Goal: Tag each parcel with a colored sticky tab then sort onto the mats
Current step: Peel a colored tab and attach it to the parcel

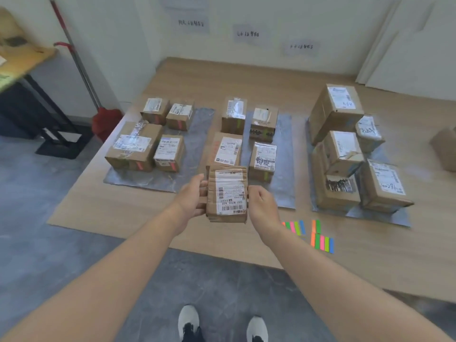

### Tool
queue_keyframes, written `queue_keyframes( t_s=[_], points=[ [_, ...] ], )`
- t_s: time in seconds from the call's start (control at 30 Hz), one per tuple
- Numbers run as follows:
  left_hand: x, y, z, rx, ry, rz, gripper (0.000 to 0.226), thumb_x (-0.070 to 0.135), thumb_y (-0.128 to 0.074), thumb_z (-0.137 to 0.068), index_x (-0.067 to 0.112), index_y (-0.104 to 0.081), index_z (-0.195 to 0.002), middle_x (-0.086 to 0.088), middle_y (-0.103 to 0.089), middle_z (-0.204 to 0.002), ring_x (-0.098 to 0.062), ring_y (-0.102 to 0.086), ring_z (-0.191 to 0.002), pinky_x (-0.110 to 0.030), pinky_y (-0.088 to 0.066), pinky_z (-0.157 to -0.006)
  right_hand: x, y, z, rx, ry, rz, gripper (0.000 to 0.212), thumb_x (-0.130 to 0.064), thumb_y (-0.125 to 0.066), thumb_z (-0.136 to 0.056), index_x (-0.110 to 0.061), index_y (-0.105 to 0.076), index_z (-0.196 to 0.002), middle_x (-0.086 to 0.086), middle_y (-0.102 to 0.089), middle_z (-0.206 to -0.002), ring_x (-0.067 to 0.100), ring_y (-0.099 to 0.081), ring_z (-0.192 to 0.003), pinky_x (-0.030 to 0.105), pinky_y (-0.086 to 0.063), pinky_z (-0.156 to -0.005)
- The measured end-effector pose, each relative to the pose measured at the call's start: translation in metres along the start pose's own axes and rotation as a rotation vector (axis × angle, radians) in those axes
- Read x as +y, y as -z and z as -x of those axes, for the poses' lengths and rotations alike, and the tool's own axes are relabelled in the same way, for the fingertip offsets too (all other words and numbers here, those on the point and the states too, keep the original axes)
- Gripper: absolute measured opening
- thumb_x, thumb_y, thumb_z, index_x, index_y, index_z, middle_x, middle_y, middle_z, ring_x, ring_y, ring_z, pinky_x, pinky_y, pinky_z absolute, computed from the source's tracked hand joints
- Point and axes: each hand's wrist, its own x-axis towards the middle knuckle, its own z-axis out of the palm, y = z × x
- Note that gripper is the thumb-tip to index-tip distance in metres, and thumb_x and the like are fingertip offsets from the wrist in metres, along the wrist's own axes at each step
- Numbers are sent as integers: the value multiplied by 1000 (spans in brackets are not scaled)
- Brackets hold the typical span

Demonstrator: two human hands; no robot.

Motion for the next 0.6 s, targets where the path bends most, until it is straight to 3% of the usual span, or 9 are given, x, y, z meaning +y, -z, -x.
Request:
queue_keyframes(
  t_s=[0.13,0.23,0.37,0.47,0.6],
  points=[
    [-22,13,-33,-75,81,-75,43,47,-33,-105,18,-63,-111,-3,-70,-103,-27,-65,-83,-36,-54,-81,29,-26,0,30,-141,-14,38,-35,-38,-101,-13,-68,-92,0,-70,-93,16,-58,-81,32,-40,-63],
    [-36,19,-49,-127,142,-118,45,49,-34,-103,17,-63,-118,-4,-70,-108,-30,-65,-88,-37,-54,-86,43,-42,2,55,-213,-44,46,-46,-36,-89,-11,-65,-84,2,-69,-85,18,-55,-76,34,-39,-64],
    [-51,24,-63,-163,177,-142,39,47,-35,-103,21,-64,-109,-3,-70,-103,-29,-65,-86,-39,-52,-91,55,-58,2,106,-266,-69,34,-31,-35,-95,-14,-52,-71,0,-56,-73,19,-46,-71,35,-35,-62],
    [-62,27,-68,-185,198,-148,34,46,-36,-103,26,-63,-95,-1,-69,-96,-28,-66,-87,-42,-51,-98,65,-66,3,109,-279,-83,33,-39,-35,-88,-16,-54,-74,1,-58,-75,20,-48,-71,35,-37,-64],
    [-73,28,-71,-193,212,-142,35,46,-36,-104,24,-61,-108,-2,-66,-103,-27,-66,-89,-42,-50,-100,75,-73,4,77,-259,-159,36,-38,-39,-97,-17,-64,-83,2,-68,-85,17,-56,-78,34,-41,-70]
  ],
)
